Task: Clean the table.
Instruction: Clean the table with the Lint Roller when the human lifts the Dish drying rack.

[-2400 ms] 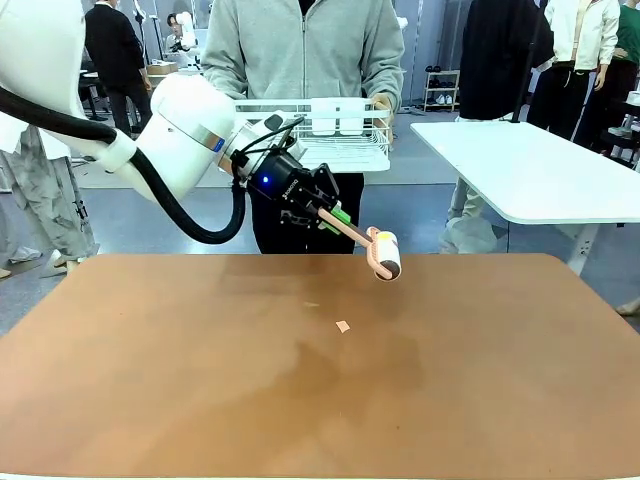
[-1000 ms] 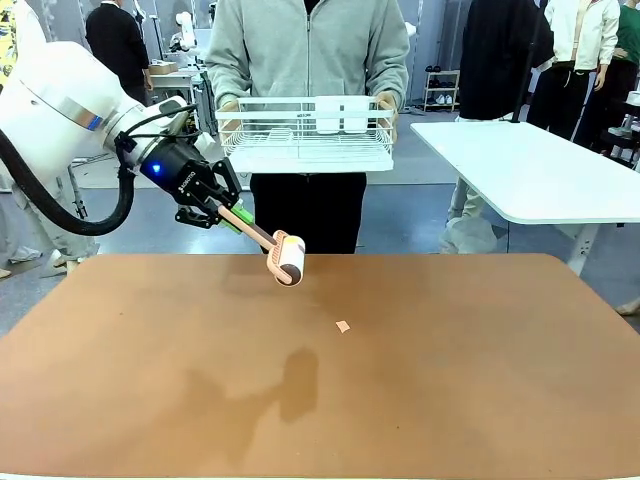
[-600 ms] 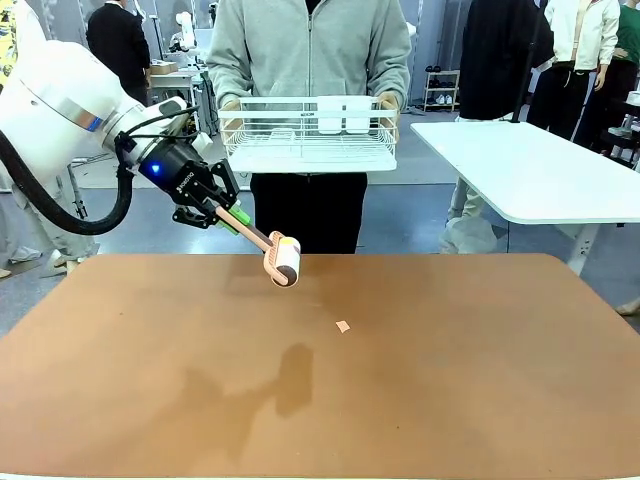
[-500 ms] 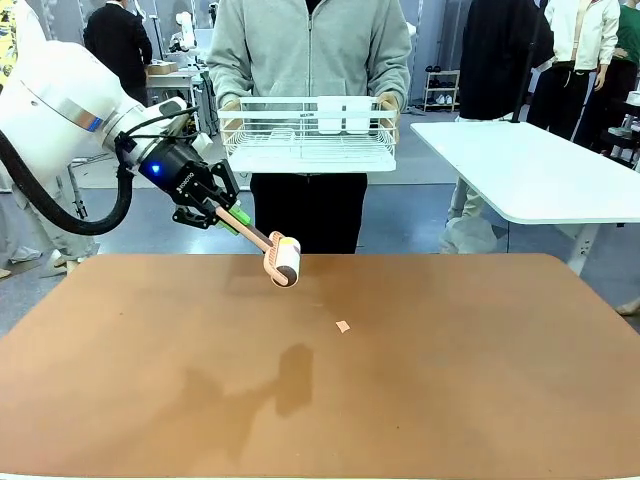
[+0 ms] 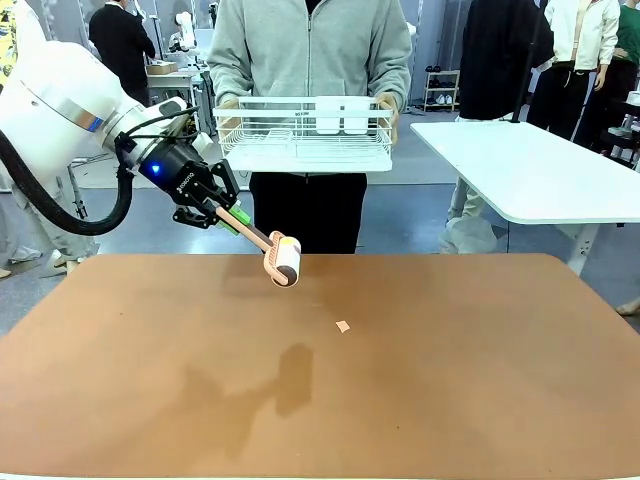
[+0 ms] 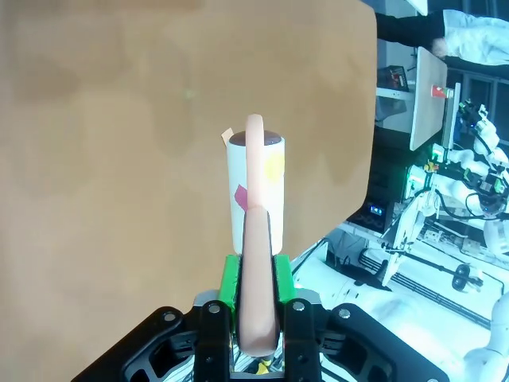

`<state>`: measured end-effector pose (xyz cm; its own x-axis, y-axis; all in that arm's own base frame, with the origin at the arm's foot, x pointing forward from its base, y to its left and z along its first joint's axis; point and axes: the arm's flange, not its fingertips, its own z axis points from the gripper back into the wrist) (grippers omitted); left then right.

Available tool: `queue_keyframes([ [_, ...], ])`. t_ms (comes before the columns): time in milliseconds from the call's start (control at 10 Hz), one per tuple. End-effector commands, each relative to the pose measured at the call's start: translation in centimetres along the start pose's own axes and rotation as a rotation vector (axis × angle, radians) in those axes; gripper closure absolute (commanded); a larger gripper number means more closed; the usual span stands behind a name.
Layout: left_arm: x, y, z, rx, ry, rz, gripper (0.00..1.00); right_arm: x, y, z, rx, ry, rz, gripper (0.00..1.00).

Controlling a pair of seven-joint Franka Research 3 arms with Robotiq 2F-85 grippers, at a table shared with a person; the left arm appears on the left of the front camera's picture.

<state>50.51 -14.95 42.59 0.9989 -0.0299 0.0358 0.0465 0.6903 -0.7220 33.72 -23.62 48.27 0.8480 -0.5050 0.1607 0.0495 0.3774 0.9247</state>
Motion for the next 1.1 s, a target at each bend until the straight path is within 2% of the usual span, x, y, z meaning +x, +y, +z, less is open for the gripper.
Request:
queue_keyframes([
  [0,0.37,0.23,-0.19,0.014,-0.067,-0.06,0.78,0.0,0.28,0.16,0.021,0.0,0.014,0.0],
  [400,0.06,0.06,-0.01,0.002,0.001,-0.017,0.78,0.0,0.28,0.16,0.021,0.0,0.014,0.0],
  [600,0.04,0.05,0.03,0.018,0.007,-0.002,0.78,0.0,0.28,0.16,0.021,0.0,0.014,0.0],
  [700,0.28,0.03,-0.16,0.004,-0.041,-0.028,0.78,0.0,0.28,0.16,0.021,0.0,0.014,0.0],
  [800,0.16,0.15,-0.15,0.009,-0.01,-0.02,0.78,0.0,0.28,0.16,0.021,0.0,0.014,0.0],
  [1000,0.16,0.15,-0.15,0.009,-0.01,-0.02,0.78,0.0,0.28,0.16,0.021,0.0,0.014,0.0],
])
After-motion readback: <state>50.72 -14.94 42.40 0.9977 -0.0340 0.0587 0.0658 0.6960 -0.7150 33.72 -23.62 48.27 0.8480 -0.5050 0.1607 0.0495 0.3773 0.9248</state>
